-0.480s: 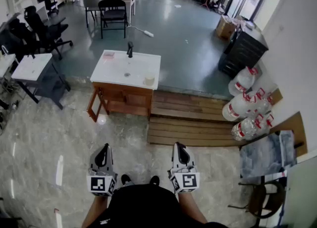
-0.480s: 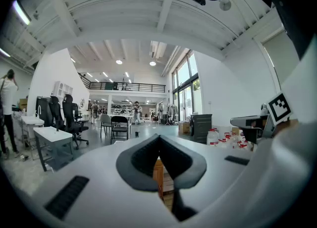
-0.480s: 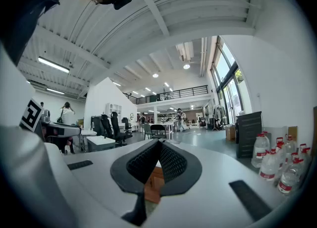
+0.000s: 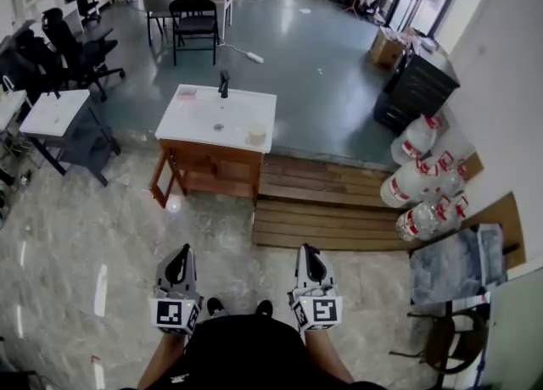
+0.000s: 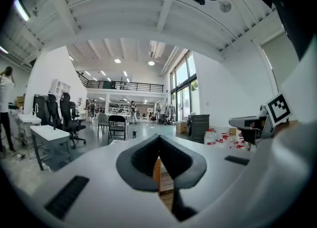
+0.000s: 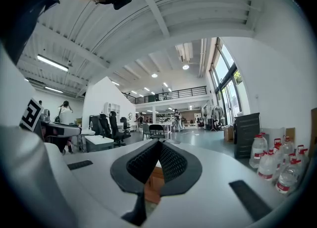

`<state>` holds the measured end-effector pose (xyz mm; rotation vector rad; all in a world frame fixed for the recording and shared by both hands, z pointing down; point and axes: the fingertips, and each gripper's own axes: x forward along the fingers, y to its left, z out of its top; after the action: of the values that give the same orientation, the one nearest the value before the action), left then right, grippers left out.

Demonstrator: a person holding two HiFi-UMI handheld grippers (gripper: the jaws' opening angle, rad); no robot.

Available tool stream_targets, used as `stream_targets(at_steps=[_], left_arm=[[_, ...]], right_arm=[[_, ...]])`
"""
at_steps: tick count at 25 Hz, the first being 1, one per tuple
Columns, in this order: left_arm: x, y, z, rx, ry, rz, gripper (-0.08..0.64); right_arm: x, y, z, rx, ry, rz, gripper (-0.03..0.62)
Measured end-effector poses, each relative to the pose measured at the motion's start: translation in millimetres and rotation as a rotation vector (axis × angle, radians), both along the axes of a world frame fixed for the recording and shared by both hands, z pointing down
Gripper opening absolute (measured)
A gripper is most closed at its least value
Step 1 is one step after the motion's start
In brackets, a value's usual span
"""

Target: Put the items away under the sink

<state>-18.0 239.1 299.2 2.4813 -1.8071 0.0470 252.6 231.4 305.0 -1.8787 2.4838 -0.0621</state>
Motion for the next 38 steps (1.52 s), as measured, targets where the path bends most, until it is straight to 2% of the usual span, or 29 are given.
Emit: stream_targets(at_steps=[6,12,20,26,33,38], left_arm=[[0.5,0.3,-0.3,-0.008,-0.001,0.002,0.006],[-0.6,1.8,-2.0,-0.003,-0.005,-0.001,0.006],[-2.5,5.1,-3.0,-0.001,-0.005,-0.012,0.006],[-0.1,4.1,-1.6,-0.002,-0.009,0.001,0.006],[0.8,6.1,1.4,-0.007,-0.014,0.008,0.006],[-3.4,5.8,4.2,-0.016,-0.014,0.006,0.006]], right_arm=[[-3.6,-0.3,-1.1,-0.014,-0.008,-0.031,0.012],[-2.8,2.5,-12.7,0.041,-0.049,-0.037,0.031],[-3.9,4.5,-11.2,0.031,-0.021,-0.041,0.135],[-3.8,2.9,-9.6,0.019,-0.040,-0.049,0.221],[-5.3,2.6,-7.0,0.012,-0.041,-0.064,0.377],[-12.2,1.0,-7.2,0.015,-0.065,-0.094,0.453]])
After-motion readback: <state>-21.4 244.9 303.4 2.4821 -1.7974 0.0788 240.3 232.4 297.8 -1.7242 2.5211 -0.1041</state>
